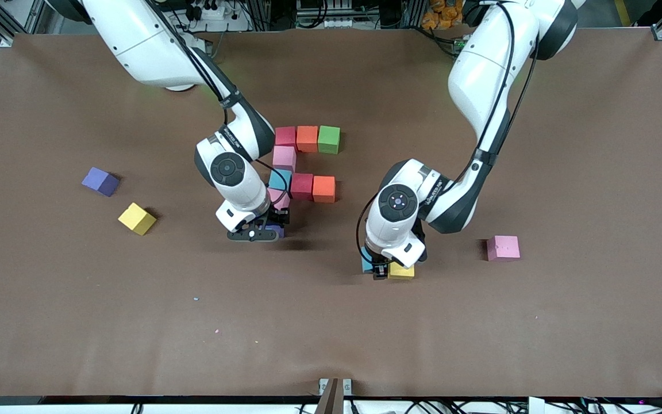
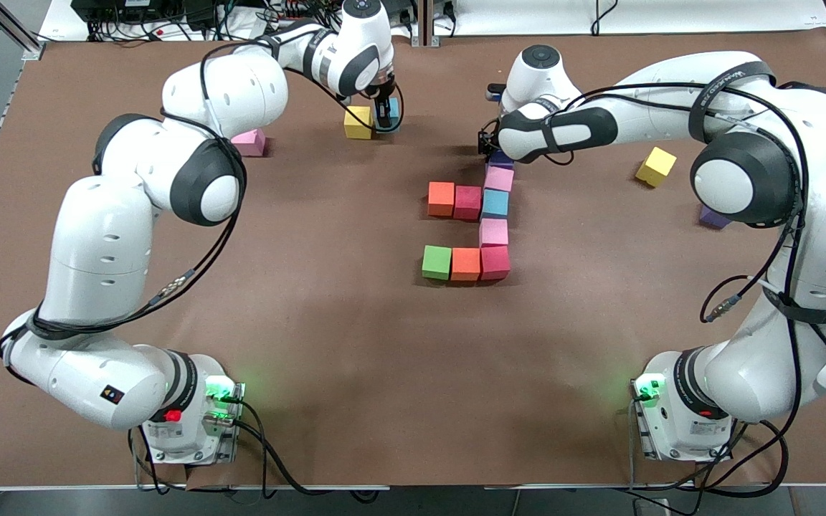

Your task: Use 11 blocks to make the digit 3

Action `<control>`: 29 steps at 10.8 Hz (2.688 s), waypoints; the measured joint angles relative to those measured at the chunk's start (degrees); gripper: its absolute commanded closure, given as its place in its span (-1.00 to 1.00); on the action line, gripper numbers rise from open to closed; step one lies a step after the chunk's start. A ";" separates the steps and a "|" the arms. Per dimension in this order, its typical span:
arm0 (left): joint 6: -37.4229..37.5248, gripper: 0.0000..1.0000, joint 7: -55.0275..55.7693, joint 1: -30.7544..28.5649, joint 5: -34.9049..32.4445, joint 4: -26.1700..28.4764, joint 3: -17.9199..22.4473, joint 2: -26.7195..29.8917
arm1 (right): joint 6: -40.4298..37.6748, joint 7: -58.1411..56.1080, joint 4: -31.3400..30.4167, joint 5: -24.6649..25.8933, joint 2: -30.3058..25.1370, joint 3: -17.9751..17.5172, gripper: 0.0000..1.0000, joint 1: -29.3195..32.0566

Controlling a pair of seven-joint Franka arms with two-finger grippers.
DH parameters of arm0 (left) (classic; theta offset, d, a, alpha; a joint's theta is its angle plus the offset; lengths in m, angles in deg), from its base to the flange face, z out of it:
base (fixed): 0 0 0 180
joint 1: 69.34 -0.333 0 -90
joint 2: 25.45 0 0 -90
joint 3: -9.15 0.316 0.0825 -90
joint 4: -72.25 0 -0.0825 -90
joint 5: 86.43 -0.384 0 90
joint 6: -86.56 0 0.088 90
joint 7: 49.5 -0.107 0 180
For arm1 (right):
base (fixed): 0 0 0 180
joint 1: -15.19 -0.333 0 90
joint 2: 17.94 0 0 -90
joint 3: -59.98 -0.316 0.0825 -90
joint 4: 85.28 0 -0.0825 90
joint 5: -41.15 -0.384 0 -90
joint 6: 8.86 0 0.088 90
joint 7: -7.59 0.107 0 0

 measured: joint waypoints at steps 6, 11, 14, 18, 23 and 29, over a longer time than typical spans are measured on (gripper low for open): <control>0.24 0.98 1.90 0.08 0.00 0.00 0.04 0.45 | 0.03 0.03 -1.14 0.82 -0.70 -0.06 -0.44 0.15; 0.33 0.98 2.12 0.21 0.01 0.00 0.04 0.46 | 0.33 0.94 -1.92 0.82 -1.04 -0.46 -1.00 0.34; 0.35 0.98 2.88 0.41 0.02 0.00 0.03 0.46 | -0.72 1.53 -1.74 0.81 -3.20 -0.62 -1.00 2.05; 0.37 0.98 4.83 2.10 0.08 0.13 -0.12 0.42 | -8.45 1.62 -0.78 0.80 -8.80 -2.94 -1.00 6.96; 0.34 0.98 6.99 4.52 0.08 -0.14 -0.09 0.41 | -24.19 -0.41 3.33 0.80 -15.45 -5.44 -1.00 13.07; 0.35 0.98 7.00 4.56 0.08 -0.32 0.03 0.41 | -33.46 -11.57 7.81 -2.63 -20.39 -5.04 -1.00 17.64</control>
